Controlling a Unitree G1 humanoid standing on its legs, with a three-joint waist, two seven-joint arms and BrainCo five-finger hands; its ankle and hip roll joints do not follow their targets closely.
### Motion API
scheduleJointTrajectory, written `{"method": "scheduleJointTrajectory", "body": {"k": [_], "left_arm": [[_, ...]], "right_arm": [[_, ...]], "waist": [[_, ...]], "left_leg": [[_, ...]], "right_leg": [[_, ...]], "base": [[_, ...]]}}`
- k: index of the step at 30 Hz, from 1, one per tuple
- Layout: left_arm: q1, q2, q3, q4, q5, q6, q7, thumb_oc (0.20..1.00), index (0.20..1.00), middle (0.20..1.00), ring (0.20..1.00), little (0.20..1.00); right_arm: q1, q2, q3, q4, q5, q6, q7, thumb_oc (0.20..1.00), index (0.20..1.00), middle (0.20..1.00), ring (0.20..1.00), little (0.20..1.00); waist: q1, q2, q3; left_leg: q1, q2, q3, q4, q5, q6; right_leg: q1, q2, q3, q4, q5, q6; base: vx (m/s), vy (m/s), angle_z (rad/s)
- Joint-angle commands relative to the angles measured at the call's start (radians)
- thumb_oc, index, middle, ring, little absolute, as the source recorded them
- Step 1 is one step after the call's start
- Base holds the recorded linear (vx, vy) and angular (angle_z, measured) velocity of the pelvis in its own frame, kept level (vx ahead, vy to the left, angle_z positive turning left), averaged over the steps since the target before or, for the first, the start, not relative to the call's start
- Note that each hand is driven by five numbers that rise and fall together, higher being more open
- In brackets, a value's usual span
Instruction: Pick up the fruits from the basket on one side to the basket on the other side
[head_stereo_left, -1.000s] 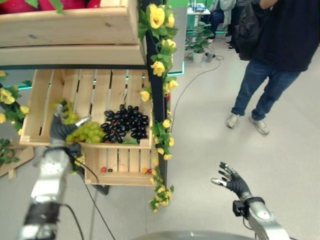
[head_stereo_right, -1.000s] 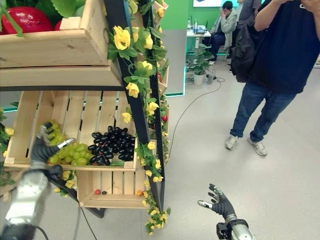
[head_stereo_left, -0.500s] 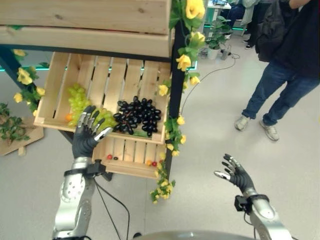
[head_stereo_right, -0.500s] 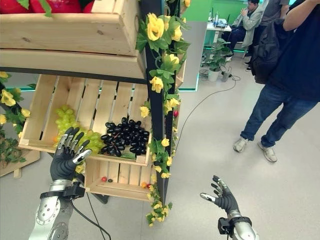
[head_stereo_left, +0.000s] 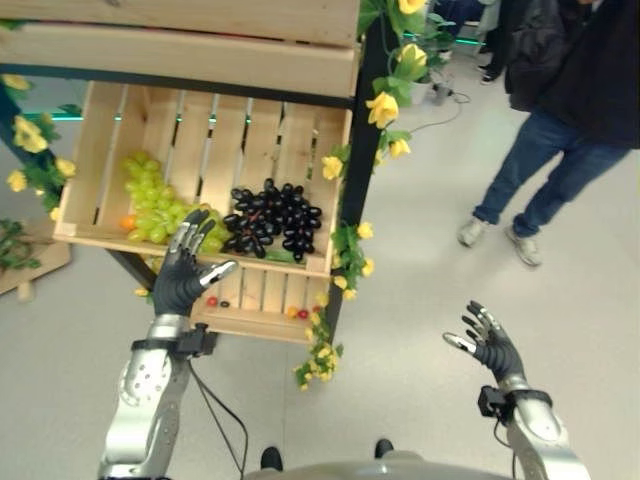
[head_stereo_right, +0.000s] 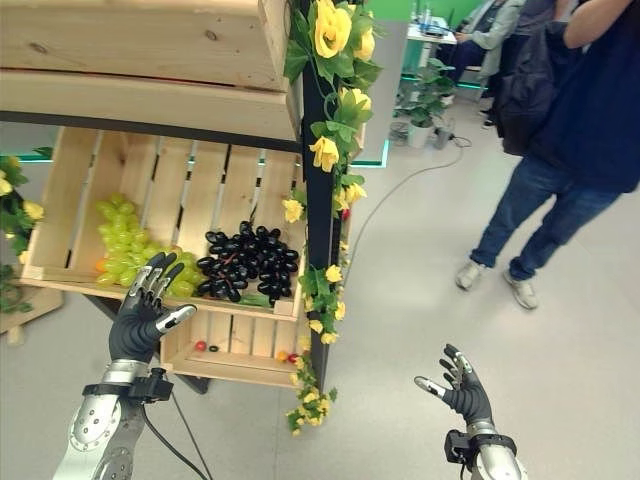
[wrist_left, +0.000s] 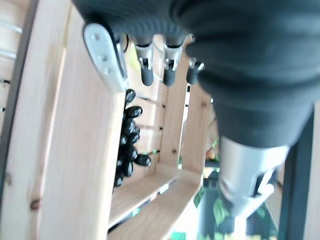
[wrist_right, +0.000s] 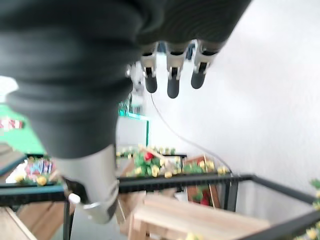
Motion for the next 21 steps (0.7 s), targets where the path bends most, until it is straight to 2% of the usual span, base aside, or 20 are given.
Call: {"method": "scheduleJointTrajectory", "body": {"k": [1, 3, 5, 6, 7, 8, 9, 10, 12, 13, 14, 15, 18, 19, 21], "left_arm": [[0.018, -0.01, -0.093, 0.088, 0.019, 0.061, -0.006, 1.0, 1.0, 1.0, 1.0, 1.0], [-0.004, 0.0, -0.104, 0.085, 0.018, 0.067, -0.007, 1.0, 1.0, 1.0, 1.0, 1.0], [-0.02, 0.005, -0.106, 0.075, 0.015, 0.068, -0.008, 1.0, 1.0, 1.0, 1.0, 1.0], [-0.026, 0.008, -0.109, 0.072, 0.013, 0.069, -0.007, 1.0, 1.0, 1.0, 1.0, 1.0], [-0.034, 0.012, -0.114, 0.057, 0.008, 0.073, -0.01, 1.0, 1.0, 1.0, 1.0, 1.0], [-0.034, 0.012, -0.115, 0.057, 0.008, 0.073, -0.01, 1.0, 1.0, 1.0, 1.0, 1.0], [-0.036, 0.007, -0.115, 0.046, 0.007, 0.075, -0.013, 1.0, 1.0, 1.0, 1.0, 1.0], [-0.035, 0.007, -0.115, 0.046, 0.007, 0.076, -0.013, 1.0, 1.0, 1.0, 1.0, 1.0], [-0.033, 0.01, -0.107, 0.03, 0.002, 0.076, -0.021, 1.0, 1.0, 1.0, 1.0, 1.0], [-0.03, 0.01, -0.1, 0.017, -0.013, 0.077, -0.024, 1.0, 1.0, 1.0, 1.0, 1.0], [-0.027, 0.006, -0.095, 0.009, -0.03, 0.077, -0.025, 1.0, 1.0, 1.0, 1.0, 1.0], [-0.026, 0.006, -0.094, 0.009, -0.031, 0.078, -0.026, 1.0, 1.0, 1.0, 1.0, 1.0], [-0.043, -0.005, -0.111, 0.009, -0.068, 0.082, -0.036, 1.0, 1.0, 1.0, 1.0, 1.0], [-0.04, -0.016, -0.115, 0.004, -0.081, 0.084, -0.045, 1.0, 1.0, 1.0, 1.0, 1.0], [-0.037, -0.021, -0.116, 0.003, -0.087, 0.086, -0.049, 1.0, 1.0, 1.0, 1.0, 1.0]], "right_arm": [[-0.053, 0.003, -0.042, -0.086, 0.0, -0.073, -0.037, 1.0, 1.0, 1.0, 1.0, 1.0], [-0.078, 0.001, -0.042, -0.085, -0.008, -0.073, -0.05, 1.0, 1.0, 1.0, 1.0, 1.0], [-0.095, 0.0, -0.046, -0.083, -0.012, -0.069, -0.057, 1.0, 1.0, 1.0, 1.0, 1.0], [-0.103, -0.001, -0.046, -0.081, -0.012, -0.067, -0.058, 1.0, 1.0, 1.0, 1.0, 1.0], [-0.115, -0.008, -0.051, -0.084, -0.016, -0.061, -0.061, 1.0, 1.0, 1.0, 1.0, 1.0], [-0.115, -0.008, -0.051, -0.086, -0.016, -0.06, -0.061, 1.0, 1.0, 1.0, 1.0, 1.0], [-0.122, -0.012, -0.05, -0.088, -0.022, -0.057, -0.059, 1.0, 1.0, 1.0, 1.0, 1.0], [-0.121, -0.012, -0.05, -0.088, -0.023, -0.056, -0.059, 1.0, 1.0, 1.0, 1.0, 1.0], [-0.138, -0.017, -0.037, -0.089, -0.022, -0.056, -0.057, 1.0, 1.0, 1.0, 1.0, 1.0], [-0.147, -0.019, -0.029, -0.088, -0.022, -0.057, -0.055, 1.0, 1.0, 1.0, 1.0, 1.0], [-0.148, -0.024, -0.03, -0.091, -0.024, -0.056, -0.051, 1.0, 1.0, 1.0, 1.0, 1.0], [-0.148, -0.025, -0.03, -0.092, -0.024, -0.055, -0.05, 1.0, 1.0, 1.0, 1.0, 1.0], [-0.153, -0.033, -0.036, -0.098, -0.027, -0.05, -0.045, 1.0, 1.0, 1.0, 1.0, 1.0], [-0.149, -0.04, -0.047, -0.096, -0.026, -0.051, -0.048, 1.0, 1.0, 1.0, 1.0, 1.0], [-0.144, -0.044, -0.054, -0.096, -0.024, -0.052, -0.049, 1.0, 1.0, 1.0, 1.0, 1.0]], "waist": [[-0.003, 0.058, -0.023], [0.015, 0.072, -0.037], [0.038, 0.072, -0.055], [0.044, 0.069, -0.064], [0.055, 0.059, -0.085], [0.059, 0.058, -0.081], [0.069, 0.043, -0.099], [0.073, 0.042, -0.099], [0.093, 0.037, -0.106], [0.102, 0.04, -0.107], [0.105, 0.042, -0.105], [0.106, 0.043, -0.105], [0.095, 0.052, -0.102], [0.085, 0.058, -0.101], [0.081, 0.066, -0.098]], "left_leg": [[-0.02, 0.026, 0.016, 0.036, -0.114, 0.066], [-0.044, 0.044, 0.059, 0.044, -0.102, 0.065], [-0.064, 0.05, 0.105, 0.054, -0.094, 0.064], [-0.073, 0.051, 0.124, 0.055, -0.09, 0.065], [-0.081, 0.043, 0.149, 0.052, -0.102, 0.068], [-0.087, 0.045, 0.172, 0.057, -0.084, 0.075], [-0.097, 0.028, 0.202, 0.054, -0.103, 0.081], [-0.095, 0.027, 0.206, 0.055, -0.105, 0.082], [-0.114, 0.033, 0.274, 0.054, -0.098, 0.083], [-0.119, 0.06, 0.32, 0.074, -0.085, 0.074], [-0.12, 0.073, 0.331, 0.082, -0.081, 0.068], [-0.119, 0.075, 0.332, 0.083, -0.081, 0.066], [-0.127, 0.12, 0.356, 0.115, -0.055, 0.039], [-0.148, 0.15, 0.37, 0.132, -0.025, 0.016], [-0.156, 0.171, 0.378, 0.144, -0.007, -0.004]], "right_leg": [[-0.081, -0.044, -0.076, 0.177, -0.049, 0.022], [-0.034, -0.091, -0.13, 0.229, -0.062, 0.019], [0.032, -0.126, -0.169, 0.241, -0.053, 0.027], [0.058, -0.134, -0.181, 0.24, -0.041, 0.033], [0.11, -0.135, -0.192, 0.249, -0.027, 0.06], [0.106, -0.139, -0.203, 0.244, -0.013, 0.051], [0.156, -0.112, -0.215, 0.24, -0.022, 0.074], [0.158, -0.113, -0.212, 0.236, -0.02, 0.076], [0.18, -0.111, -0.293, 0.172, -0.019, 0.08], [0.168, -0.106, -0.326, 0.154, -0.033, 0.073], [0.169, -0.108, -0.34, 0.146, -0.04, 0.063], [0.169, -0.106, -0.339, 0.146, -0.041, 0.061], [0.19, -0.068, -0.339, 0.073, -0.116, 0.026], [0.214, -0.033, -0.329, 0.001, -0.161, 0.008], [0.218, -0.011, -0.32, -0.036, -0.174, -0.005]], "base": [[-0.19, 0.03, -0.63], [-0.17, 0.051, -0.77], [-0.14, 0.032, -0.28], [-0.13, 0.011, -0.19], [-0.15, 0.009, -0.22], [-0.2, 0.042, -0.52], [-0.14, 0.047, -0.65], [-0.16, 0.051, -1.2], [-0.19, -0.034, -1.95], [-0.19, -0.114, -2.39], [-0.11, -0.1, -2.11], [-0.07, -0.127, -1.56], [-0.11, -0.211, -0.62], [-0.12, -0.259, -0.06], [-0.09, -0.175, -0.09]]}}
